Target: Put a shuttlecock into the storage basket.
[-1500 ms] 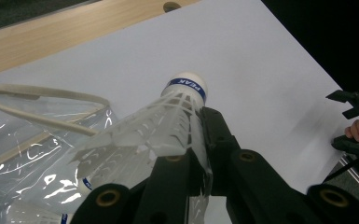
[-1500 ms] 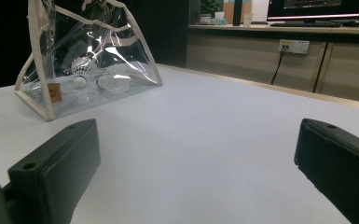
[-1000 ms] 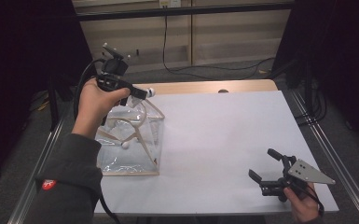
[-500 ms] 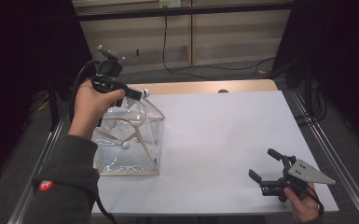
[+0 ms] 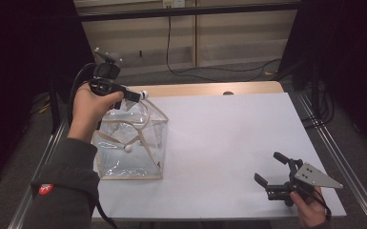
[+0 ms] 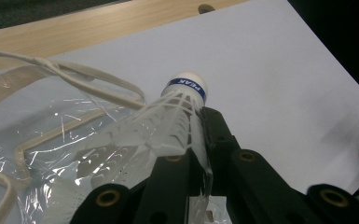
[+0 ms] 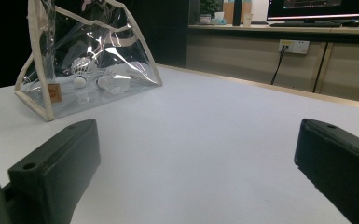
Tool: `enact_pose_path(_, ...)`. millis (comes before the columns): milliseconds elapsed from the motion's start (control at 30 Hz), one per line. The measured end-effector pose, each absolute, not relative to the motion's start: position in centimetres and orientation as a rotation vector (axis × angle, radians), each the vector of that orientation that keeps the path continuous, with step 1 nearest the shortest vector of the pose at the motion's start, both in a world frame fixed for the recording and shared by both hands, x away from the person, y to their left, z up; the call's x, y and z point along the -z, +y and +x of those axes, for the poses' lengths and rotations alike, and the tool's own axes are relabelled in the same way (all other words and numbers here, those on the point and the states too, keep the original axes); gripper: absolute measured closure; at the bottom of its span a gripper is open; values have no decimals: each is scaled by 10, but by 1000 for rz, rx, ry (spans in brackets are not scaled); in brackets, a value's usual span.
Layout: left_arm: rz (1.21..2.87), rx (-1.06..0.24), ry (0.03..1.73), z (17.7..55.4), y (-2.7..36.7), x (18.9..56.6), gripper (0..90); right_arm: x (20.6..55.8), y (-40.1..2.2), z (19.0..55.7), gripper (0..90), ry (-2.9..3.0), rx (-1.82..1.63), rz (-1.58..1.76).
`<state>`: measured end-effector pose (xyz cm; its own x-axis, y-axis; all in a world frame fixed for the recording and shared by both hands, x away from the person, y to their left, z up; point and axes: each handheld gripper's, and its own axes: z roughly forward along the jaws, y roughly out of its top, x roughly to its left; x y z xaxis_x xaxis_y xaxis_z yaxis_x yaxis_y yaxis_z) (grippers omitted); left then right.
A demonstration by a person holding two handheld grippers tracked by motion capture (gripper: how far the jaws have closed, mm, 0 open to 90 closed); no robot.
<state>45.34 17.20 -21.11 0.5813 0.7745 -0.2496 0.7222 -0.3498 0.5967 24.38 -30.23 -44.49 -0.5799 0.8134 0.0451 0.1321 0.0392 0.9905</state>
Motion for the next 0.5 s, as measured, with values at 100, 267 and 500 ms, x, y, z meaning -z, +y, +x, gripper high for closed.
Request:
enact_pose_path(100, 2123, -104, 1196, 455, 174, 213, 887, 445, -302, 244, 1, 1768, -1585, 957)
enact_pose_path(267, 2122, -118, 1207, 456, 177, 214, 886, 445, -303, 244, 1, 1771, -1584, 958)
enact_pose_path(500, 2114, -137, 1215, 458, 182, 217, 886, 445, -302, 244, 1, 1770, -1585, 956)
